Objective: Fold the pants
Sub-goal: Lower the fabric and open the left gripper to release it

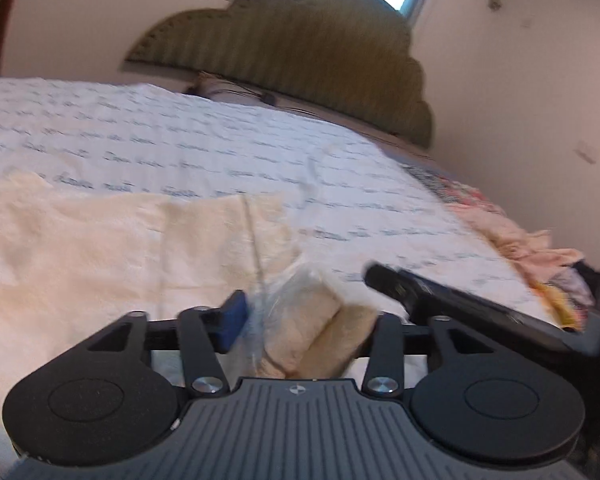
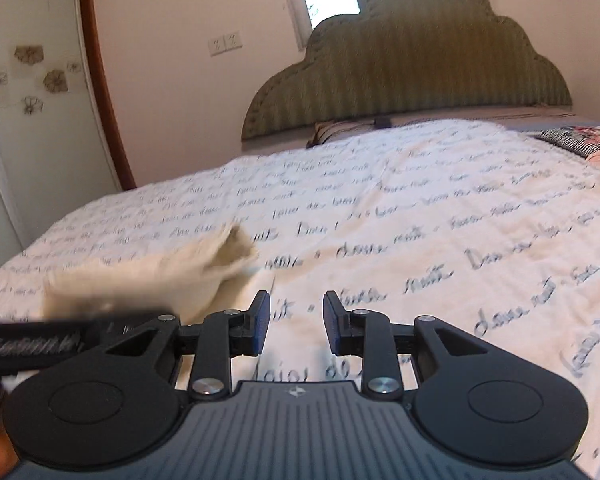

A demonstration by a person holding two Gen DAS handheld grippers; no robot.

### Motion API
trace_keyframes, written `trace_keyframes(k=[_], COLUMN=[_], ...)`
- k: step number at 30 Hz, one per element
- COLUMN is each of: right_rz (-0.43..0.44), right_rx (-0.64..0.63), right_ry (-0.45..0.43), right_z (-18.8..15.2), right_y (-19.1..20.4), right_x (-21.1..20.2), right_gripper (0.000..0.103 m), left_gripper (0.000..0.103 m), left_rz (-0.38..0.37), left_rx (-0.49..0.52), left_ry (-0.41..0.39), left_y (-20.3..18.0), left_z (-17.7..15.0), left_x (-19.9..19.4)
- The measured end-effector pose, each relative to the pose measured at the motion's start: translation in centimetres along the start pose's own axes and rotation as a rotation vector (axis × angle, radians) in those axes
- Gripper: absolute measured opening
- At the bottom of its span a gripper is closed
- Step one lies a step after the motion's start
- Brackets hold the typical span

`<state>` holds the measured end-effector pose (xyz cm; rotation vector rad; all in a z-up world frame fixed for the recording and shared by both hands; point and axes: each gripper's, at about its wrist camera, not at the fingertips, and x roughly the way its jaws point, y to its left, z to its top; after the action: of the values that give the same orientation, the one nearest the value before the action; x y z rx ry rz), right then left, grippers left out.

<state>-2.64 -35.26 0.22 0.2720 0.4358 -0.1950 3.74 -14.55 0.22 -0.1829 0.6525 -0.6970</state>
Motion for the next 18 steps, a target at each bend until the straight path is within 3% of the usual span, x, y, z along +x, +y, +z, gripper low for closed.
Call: trace_keyframes(k=[4,5,8,10,14,16,18], right_rz=[0.018,0.034,0.107,0.177,0.300,0.273,0.208], right_rx=[-0.045,-0.059,-0.121,-0.150,-0.202,-0.260,-0.334], right_ry=[-0.051,-0.056,-0.057,-0.031,0.114,0.201,0.230], right_z=[2.1,2.6,4.0,4.7,4.7,3.7,2.5], right_y=[0.8,1.2,3.2,4.8,7.8,8.6,8.6], right_x=[-0.1,0.1,1.1,2.5,7.2,9.1,9.4], right_gripper=[0.028,0.028,0.028,0.028,0.028,0.028,0.028], left_gripper=[0.064,0.066,0.071,0.071,0.070,0.070,0.070], left_rz=[-0.089,-0.063,0.118,0.226,0.316,0.329,0.328], left_rx=[0.037,0.059,0.122,0.132,0.084,0.087,0.120], left_ry=[-0.043,-0.067,-0.157,-0.169,-0.088,-0.047,0.027], left_y=[-0.1,0.1,1.3,2.9,6.6,7.6,8.1], left_z=[0.2,0.5,1.9,2.8,3.7,3.1,2.2], left_x=[-2.9,-3.8,-5.6,-5.7,-4.7,-4.1,-3.0])
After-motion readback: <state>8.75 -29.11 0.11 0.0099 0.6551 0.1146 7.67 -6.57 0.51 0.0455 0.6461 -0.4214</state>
